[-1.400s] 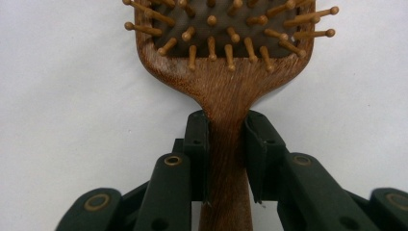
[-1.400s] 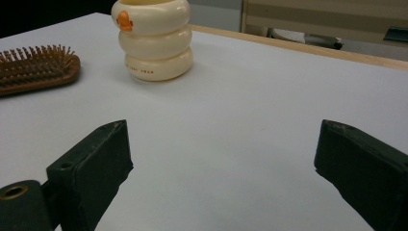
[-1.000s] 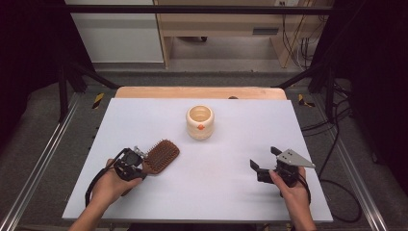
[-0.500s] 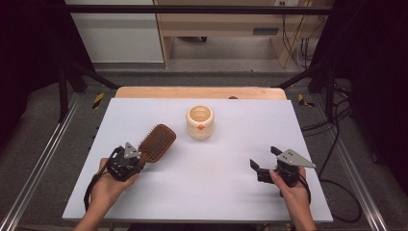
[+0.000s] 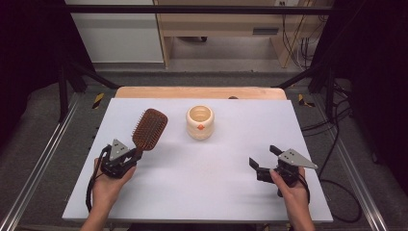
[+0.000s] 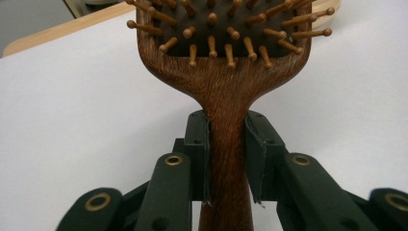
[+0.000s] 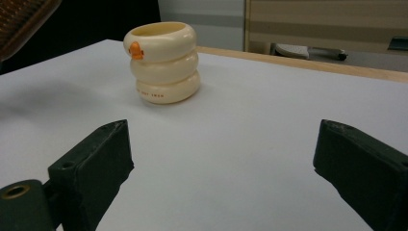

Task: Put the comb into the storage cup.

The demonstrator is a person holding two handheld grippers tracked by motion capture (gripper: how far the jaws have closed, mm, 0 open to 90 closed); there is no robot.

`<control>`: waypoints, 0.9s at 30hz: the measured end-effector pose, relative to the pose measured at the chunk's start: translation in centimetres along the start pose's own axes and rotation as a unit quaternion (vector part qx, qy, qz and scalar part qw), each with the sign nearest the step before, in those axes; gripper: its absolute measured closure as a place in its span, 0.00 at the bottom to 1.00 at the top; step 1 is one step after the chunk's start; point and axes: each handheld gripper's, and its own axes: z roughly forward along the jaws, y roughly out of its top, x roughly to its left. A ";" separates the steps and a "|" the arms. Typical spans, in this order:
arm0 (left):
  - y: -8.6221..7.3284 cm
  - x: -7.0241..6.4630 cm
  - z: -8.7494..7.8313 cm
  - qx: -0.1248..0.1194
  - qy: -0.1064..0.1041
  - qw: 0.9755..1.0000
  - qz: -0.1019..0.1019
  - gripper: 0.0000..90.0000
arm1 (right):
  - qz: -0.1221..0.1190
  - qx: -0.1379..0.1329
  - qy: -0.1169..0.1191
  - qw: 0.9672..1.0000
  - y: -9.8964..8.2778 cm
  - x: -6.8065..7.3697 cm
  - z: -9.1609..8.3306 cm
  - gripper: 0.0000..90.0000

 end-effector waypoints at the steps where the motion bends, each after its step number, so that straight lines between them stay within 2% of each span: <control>1: -0.1 0.0 -0.1 -0.004 0.000 1.000 0.003 0.81 | 0.001 -0.002 0.001 1.000 0.1 0.1 0.0 0.07; 4: -0.3 -0.1 -0.1 -0.013 0.002 1.000 -0.009 0.81 | 0.000 -0.006 0.004 1.000 0.2 0.4 0.2 0.07; 8: -0.4 -0.2 -0.2 -0.020 0.003 1.000 -0.012 0.81 | -0.003 -0.007 0.011 1.000 0.4 0.9 0.4 0.07; 11: -0.4 -0.3 -0.6 -0.035 0.001 0.999 -0.022 0.81 | -0.006 -0.008 0.018 1.000 0.5 1.5 0.6 0.07; 19: -0.4 -0.7 -1.1 -0.066 0.001 0.998 -0.021 0.81 | -0.001 -0.010 0.026 1.000 0.6 2.2 1.0 0.07; 27: -0.2 -1.4 -1.2 -0.082 -0.005 0.997 -0.013 0.81 | 0.004 -0.011 0.034 0.999 0.8 2.9 1.5 0.07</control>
